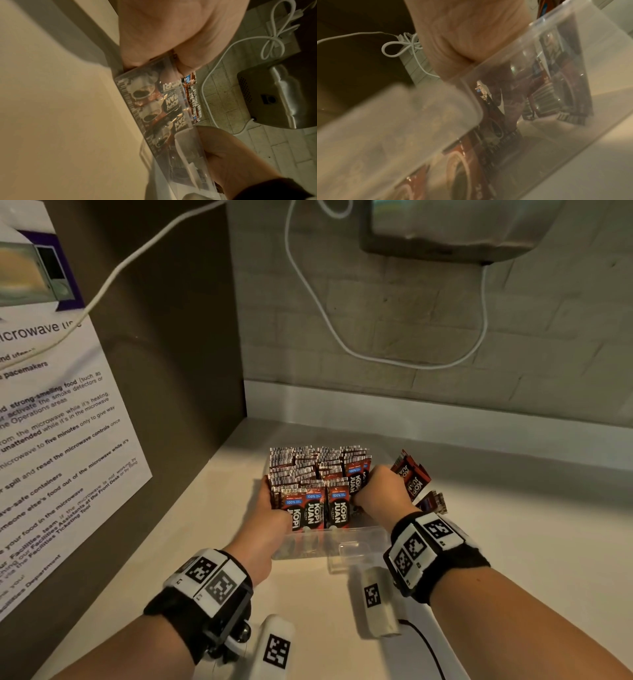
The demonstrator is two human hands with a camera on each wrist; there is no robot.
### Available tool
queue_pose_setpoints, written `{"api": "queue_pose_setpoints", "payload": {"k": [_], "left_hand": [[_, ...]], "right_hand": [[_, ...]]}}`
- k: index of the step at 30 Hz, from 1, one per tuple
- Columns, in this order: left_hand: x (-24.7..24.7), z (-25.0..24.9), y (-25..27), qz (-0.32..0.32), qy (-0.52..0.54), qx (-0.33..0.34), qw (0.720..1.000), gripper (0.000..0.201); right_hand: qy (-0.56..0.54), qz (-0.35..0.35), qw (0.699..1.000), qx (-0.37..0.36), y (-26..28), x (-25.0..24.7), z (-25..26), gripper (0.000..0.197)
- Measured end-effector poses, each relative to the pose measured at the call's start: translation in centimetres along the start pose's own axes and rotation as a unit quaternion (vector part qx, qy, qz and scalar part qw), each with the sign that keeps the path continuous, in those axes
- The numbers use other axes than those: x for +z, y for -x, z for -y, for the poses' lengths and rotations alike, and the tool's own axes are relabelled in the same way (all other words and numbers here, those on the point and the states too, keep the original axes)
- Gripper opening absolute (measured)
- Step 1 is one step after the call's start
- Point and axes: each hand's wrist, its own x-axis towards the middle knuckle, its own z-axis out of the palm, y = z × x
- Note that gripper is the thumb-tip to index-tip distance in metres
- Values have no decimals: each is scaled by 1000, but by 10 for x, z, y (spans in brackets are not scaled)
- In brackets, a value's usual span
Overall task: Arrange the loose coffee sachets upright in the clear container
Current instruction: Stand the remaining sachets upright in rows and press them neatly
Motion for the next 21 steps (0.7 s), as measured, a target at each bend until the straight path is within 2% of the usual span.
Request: {"api": "queue_pose_setpoints", "payload": {"k": [4,13,18,21], "left_hand": [[0,1,-1,-1,3,4,1000,75],[-2,2,-2,-1,-7,9,1000,78],[-2,3,-3,0,-8,8,1000,78],[-4,1,-1,-7,-4,8,1000,76]], "right_hand": [[5,10,1000,6,1,1,2,32],[9,21,1000,13,1,-1,3,26],[-5,14,1000,8,4,-3,3,24],[-10,1,1000,3,9,-8,6,30]]}}
